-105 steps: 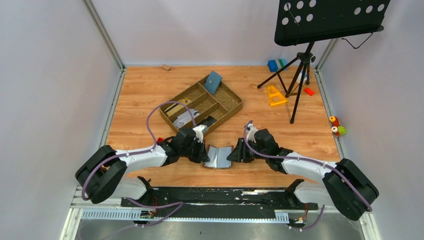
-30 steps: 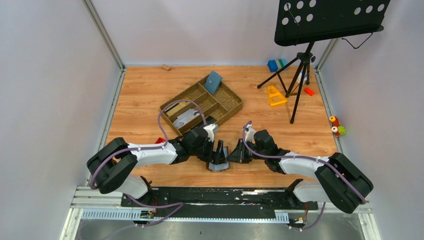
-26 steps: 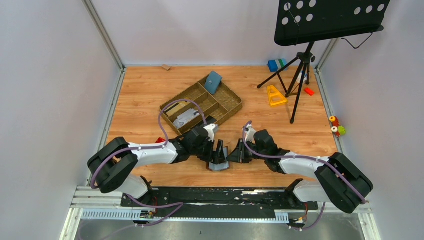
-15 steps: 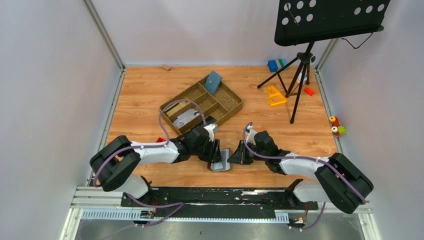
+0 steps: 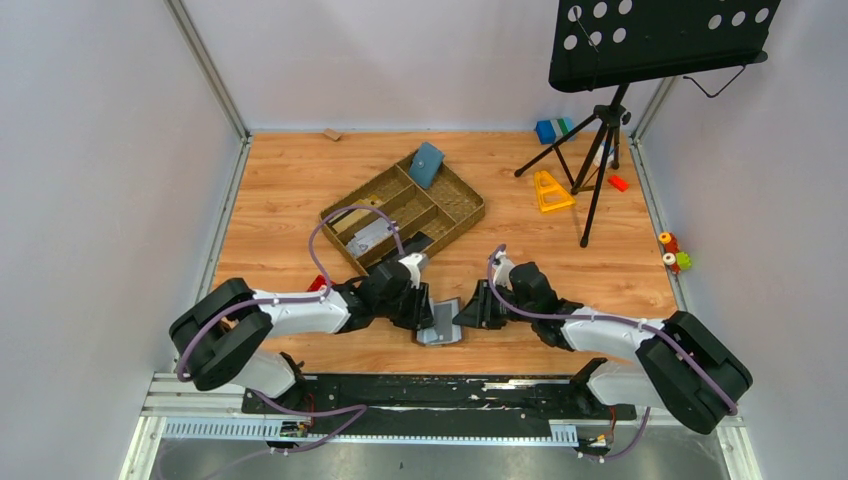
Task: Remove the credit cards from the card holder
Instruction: Remove the credit card from the card holder.
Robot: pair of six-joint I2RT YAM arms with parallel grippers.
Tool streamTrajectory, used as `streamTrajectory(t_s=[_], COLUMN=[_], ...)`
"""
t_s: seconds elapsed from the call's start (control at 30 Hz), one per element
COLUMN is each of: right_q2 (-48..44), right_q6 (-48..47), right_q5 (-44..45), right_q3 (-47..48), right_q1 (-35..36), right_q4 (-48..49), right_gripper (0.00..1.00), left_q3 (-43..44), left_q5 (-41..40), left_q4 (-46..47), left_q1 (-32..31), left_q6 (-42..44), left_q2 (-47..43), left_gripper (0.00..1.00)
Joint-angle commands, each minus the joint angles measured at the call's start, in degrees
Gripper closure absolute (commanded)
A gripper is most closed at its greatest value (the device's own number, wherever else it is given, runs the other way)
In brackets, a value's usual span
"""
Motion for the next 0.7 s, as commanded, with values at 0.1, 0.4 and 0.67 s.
streamTrajectory(t_s=[0.1,0.4,0.67], right_q2=[0.7,11.7,14.9], right_q6=[2.4,8.9,12.7], right_q5=[-3.8,-8.5,-10.1], right_q3=[-0.8,-2.4,-3.8], right_q1=[0.5,0.7,0.6], right_q4=[9.9,24.3,32.5], right_gripper=[0.53,0.46,0.64], left_q3=[-6.4,-10.8,-14.2], left_q5=[1.3,3.7,3.8], left_q4=[7.0,16.5,21.3], left_q1=[1.3,2.0,2.6], left_q6=[-3.2,-6.8,-8.8], left_q2=[-5.9,-9.8,-14.6], left_gripper=[0.65,0.70,0.71])
